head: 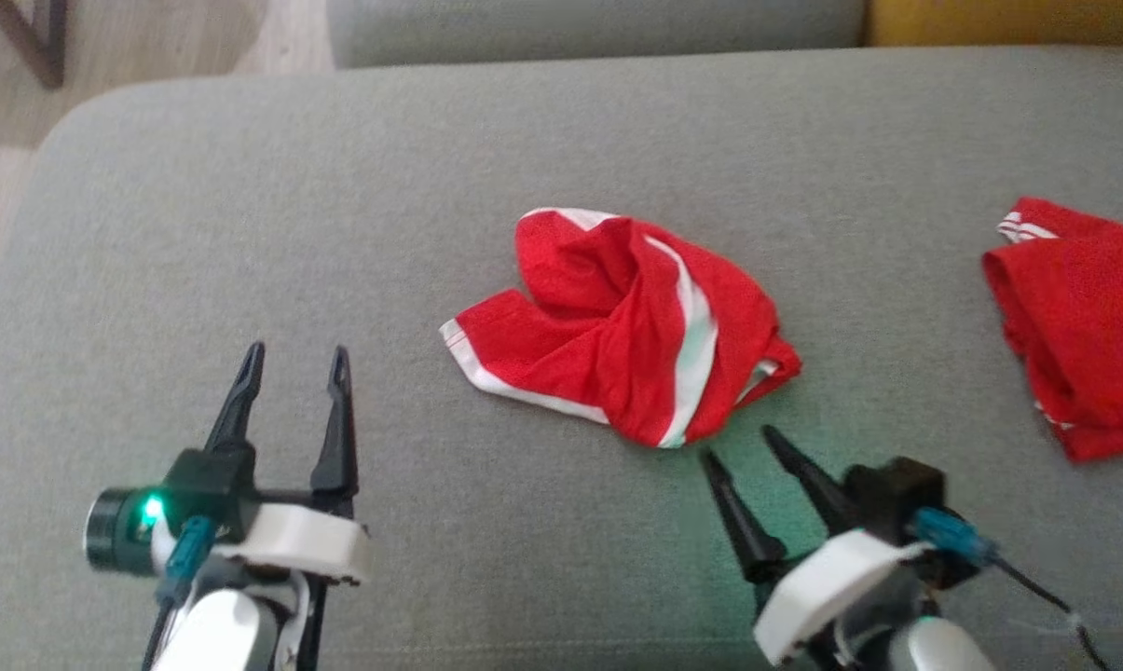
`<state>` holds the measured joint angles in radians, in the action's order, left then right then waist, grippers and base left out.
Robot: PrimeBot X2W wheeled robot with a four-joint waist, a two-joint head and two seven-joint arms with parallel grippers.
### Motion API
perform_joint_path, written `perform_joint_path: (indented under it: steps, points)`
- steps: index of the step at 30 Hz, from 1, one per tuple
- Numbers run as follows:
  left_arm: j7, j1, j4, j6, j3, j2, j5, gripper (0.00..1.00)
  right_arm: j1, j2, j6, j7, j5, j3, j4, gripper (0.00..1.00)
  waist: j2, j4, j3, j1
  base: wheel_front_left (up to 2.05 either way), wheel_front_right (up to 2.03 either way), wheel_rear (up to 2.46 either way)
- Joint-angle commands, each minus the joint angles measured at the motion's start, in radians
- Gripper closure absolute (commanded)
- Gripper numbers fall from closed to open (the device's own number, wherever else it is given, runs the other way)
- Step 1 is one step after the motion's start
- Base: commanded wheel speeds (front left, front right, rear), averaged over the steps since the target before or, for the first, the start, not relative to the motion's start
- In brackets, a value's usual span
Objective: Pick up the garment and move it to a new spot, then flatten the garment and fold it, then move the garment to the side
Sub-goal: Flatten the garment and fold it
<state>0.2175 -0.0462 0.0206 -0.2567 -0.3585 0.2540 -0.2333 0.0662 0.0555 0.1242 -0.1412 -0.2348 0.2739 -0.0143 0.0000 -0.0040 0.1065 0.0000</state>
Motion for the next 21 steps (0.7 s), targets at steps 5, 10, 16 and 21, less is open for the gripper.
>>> perform_joint_path:
  steps: [5, 10, 16, 21]
  points:
    - [0.022, -0.102, -0.019, 0.004, 0.013, -0.01, 0.016, 0.0, -0.15, 0.008, 0.007, 0.044, -0.032, 0.096, -0.154, 0.0, 0.0, 0.065, 0.06, 0.0, 0.0, 0.0, 0.0]
    - [0.031, -0.12, -0.007, 0.006, 0.005, -0.022, 0.02, 0.0, -0.222, 0.002, 0.007, 0.074, -0.042, 0.091, -0.285, 0.0, 0.0, 0.086, 0.077, 0.0, 0.0, 0.0, 0.0]
    - [0.038, -0.133, 0.005, 0.007, 0.004, -0.029, 0.023, 0.0, -0.28, -0.003, 0.007, 0.101, -0.076, 0.097, -0.375, 1.0, 0.0, 0.092, 0.083, 0.0, 0.0, 0.0, 0.0]
    - [0.041, -0.129, 0.007, 0.005, 0.007, -0.03, 0.024, 0.0, -0.286, 0.002, 0.007, 0.148, -0.103, 0.094, -0.33, 1.0, 0.0, 0.086, 0.075, 0.0, 0.0, 0.0, 0.0]
